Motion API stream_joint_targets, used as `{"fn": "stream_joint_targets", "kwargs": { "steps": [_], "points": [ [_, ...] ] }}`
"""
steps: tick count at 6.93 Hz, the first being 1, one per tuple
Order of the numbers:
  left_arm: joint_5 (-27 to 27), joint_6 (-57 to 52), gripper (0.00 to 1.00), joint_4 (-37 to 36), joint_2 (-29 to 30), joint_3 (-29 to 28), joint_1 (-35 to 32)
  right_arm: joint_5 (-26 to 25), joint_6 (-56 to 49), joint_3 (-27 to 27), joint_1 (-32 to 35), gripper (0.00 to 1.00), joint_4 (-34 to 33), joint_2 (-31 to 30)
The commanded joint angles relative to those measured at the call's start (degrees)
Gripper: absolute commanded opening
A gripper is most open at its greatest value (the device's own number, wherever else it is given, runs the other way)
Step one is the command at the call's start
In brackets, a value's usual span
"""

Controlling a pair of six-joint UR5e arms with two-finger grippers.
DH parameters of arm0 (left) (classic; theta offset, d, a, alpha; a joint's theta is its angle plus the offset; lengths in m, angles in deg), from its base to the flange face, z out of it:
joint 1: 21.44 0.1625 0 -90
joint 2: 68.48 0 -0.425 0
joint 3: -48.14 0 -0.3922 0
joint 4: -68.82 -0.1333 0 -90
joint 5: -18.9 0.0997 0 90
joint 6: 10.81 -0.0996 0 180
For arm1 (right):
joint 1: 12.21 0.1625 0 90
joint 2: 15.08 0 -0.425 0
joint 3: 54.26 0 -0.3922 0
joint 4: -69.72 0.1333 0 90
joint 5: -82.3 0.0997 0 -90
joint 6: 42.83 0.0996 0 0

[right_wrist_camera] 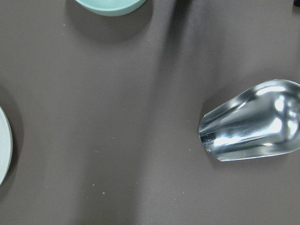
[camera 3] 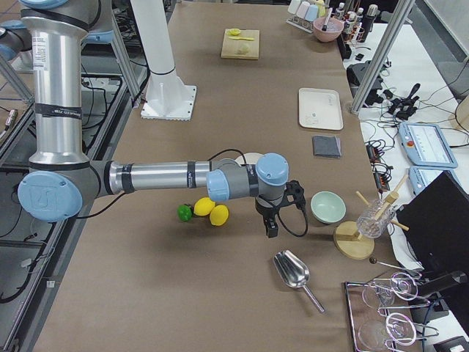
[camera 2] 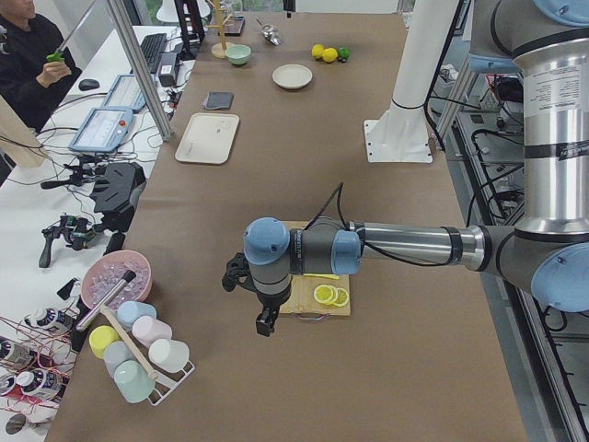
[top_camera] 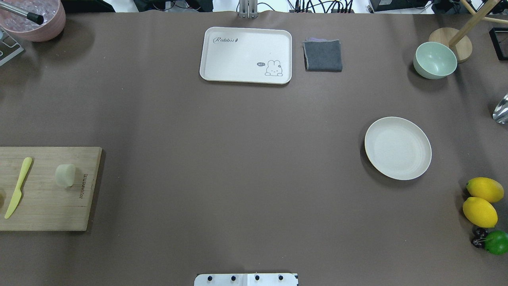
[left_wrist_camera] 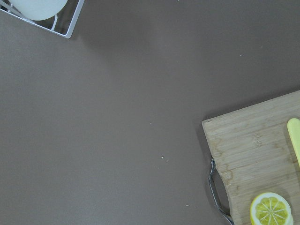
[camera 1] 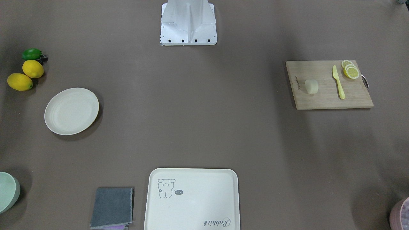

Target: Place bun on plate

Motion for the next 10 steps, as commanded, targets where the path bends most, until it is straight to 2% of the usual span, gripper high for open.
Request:
{"fn": "stream_joint_targets", "kwargs": {
  "steps": [1, 6, 8, 10],
  "points": [
    [0.98, 0.0, 0.98, 0.09, -0.05, 0.41, -0.02, 0.34, 0.11, 0.06, -0.11, 1.0, 0.0, -0.08],
    [1.17, -0.09, 0.98, 0.44, -0.58, 1.99, -0.2, 0.51, 0.2, -0.12, -0.37, 1.0, -0.09, -0.26],
    [1.17, -0.18, 0.98, 0.44, -1.71, 4.54, -0.29, 4.1, 0.03, 0.14, -0.46, 1.0, 0.09, -1.39],
    [1.26, -0.27, 0.98, 0.7, -1.72, 4.46, -0.29, 4.12, 0.11, 0.06, -0.63, 1.0, 0.09, -1.4]
  ]
}}
